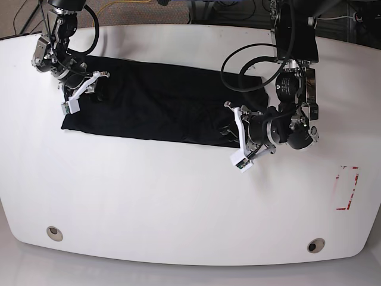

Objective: Layout the t-shirt on the table in an organized manner, then fold the t-shirt properly
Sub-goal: 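Lay the folded end down with the left gripper and press it flat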

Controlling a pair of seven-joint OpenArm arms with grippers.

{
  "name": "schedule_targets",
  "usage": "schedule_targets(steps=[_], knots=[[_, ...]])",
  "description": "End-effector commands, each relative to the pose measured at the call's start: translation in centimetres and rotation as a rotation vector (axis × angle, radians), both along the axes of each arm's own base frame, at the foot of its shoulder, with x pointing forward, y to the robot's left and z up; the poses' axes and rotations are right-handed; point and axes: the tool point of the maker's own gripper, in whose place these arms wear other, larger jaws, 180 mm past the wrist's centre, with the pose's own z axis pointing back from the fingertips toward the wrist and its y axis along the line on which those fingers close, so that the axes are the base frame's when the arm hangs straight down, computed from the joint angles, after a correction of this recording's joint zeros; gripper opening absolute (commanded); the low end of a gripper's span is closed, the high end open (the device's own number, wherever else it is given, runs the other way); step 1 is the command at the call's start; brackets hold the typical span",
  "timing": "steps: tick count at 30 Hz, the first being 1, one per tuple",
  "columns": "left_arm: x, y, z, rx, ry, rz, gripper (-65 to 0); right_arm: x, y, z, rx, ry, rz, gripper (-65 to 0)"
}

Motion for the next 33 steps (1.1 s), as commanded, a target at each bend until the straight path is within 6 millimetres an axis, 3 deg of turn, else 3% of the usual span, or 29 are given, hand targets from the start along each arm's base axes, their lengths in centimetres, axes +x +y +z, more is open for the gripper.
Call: schedule_targets(steps=[1,13,33], knots=[[0.9,-0.6,1.4,-0.020,-0.050,-0.015,-56.1,-0.1,-0.5,0.2,-0.031,0.009,0.011,-47.1],[-0.5,-3.0,1.2,0.014,-0.090,-0.173,-56.8,-0.1,-0.6,0.2,-0.031,0.008,0.008,-47.1],[-6.5,-11.4,0.2,0.111,-0.115,-0.603,-56.1,0.2,-0.9,0.4,-0.036,0.001,0.007,-47.1]])
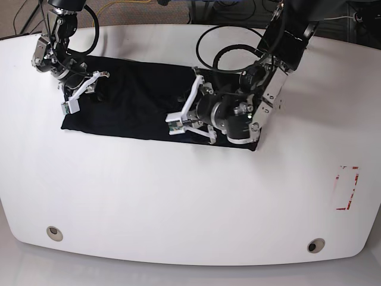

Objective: Layout the t-shirt on the table in an organized manner, then fold the t-shirt properly
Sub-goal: 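Lay the folded end down with the left gripper and press it flat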

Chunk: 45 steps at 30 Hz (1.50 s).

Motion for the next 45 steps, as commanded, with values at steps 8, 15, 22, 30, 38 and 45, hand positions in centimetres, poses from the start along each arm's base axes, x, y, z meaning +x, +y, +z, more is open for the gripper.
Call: schedule_targets(steps=[8,15,22,30,38,45], knots=[[0.9,-1.7,3.0,-0.048,-0.099,-0.061,-47.8,0.3,-0.8,0.4,-0.036,0.000,0.010,-47.1],[5.0,0.6,6.7,-0.121,-0.196,0.089,-41.0,0.3,-0.8,0.4,-0.036,0.000,0.010,-47.1],[9.3,6.1,7.0,-0.069,-0.252,0.317,-41.0,0.3,-0.8,0.4,-0.036,0.001,0.009,-47.1],[10.0,12.1,4.4,0.087,-0.284,0.459,-41.1,0.3,-0.8,0.4,-0.036,0.000,0.010,-47.1],[7.1,13.6,0.9,0.152,-0.229,0.465,-41.1,0.3,-0.8,0.4,-0.036,0.001,0.009,-47.1],[5.2,12.3,-0.8,0.186,-0.198,0.400,-41.1,0.3,-0.9,0.4,-0.037,0.001,0.009,-47.1]])
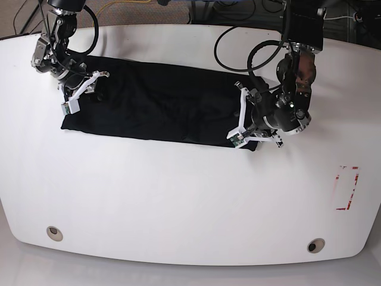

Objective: Layout the t-shirt on the table in an organized manner, then fold the t-shirt properly
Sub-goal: 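Lay the folded end down with the left gripper and press it flat, then release the shirt and withdraw both grippers from the folded shirt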

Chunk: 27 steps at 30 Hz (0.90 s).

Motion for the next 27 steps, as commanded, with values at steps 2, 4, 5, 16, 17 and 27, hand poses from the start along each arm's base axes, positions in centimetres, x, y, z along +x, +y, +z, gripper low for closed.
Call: schedule_targets(steps=[2,4,5,16,17,27], knots=[[0.0,-2.2,0.8,-0.032,-0.029,-0.068,-41.1,0.2,-0.7,0.4,-0.027,0.000,0.006,-47.1],[-0.7,-3.5,0.6,-0.031,-0.021,-0.115,-41.1,0.2,-0.7,0.4,-0.027,0.000,0.006,-47.1],[-1.0,-3.9,0.5,-0.029,-0.018,-0.135,-41.1,0.2,-0.7,0.4,-0.027,0.000,0.006,-47.1],[-4.9,-9.2,-0.4,0.039,0.008,-0.406,-41.1,0.2,-0.5,0.4,-0.023,-0.002,0.008,-47.1],[-4.9,-9.2,-0.4,0.055,0.007,-0.417,-41.1,0.2,-0.5,0.4,-0.023,-0.002,0.008,-47.1],[-1.6,-7.5,3.9,0.042,-0.128,-0.325,-41.1,0.1,-0.6,0.4,-0.027,0.000,0.009,-47.1]])
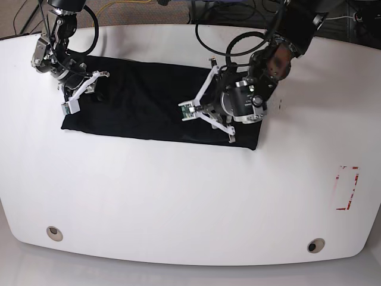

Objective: Layout the t-shirt on the table in an organized manner, then fold the t-shirt properly
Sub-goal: 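Release the shirt and withdraw both grippers from the folded shirt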

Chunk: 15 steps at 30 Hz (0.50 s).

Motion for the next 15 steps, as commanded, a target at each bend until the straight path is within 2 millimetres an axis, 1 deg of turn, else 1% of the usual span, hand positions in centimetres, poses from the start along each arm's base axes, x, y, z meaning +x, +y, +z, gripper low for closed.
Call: schedule_targets(steps=[1,5,7,12,15], knots=[[1.8,0.3,2.2,-0.048,-0.064,0.039,-41.1,0.1,-0.6,0.4,-0.027,0.001,0.009,-47.1],[4.6,2.8,3.2,-0.076,-0.094,0.163,-41.1,0.0,-0.5,0.3,-0.023,0.001,0.007,-47.1],[5.5,3.3,3.3,-0.108,-0.090,0.210,-41.1,0.0,-0.5,0.3,-0.023,0.001,0.007,-47.1],[6.6,4.2,2.5,-0.155,-0.058,0.285,-41.1,0.2,-0.5,0.7,-0.028,-0.009,0.011,-47.1],[6.8,4.5,1.9,-0.187,-0.044,0.311,-41.1,0.2,-0.4,0.6,-0.027,-0.009,0.011,-47.1]])
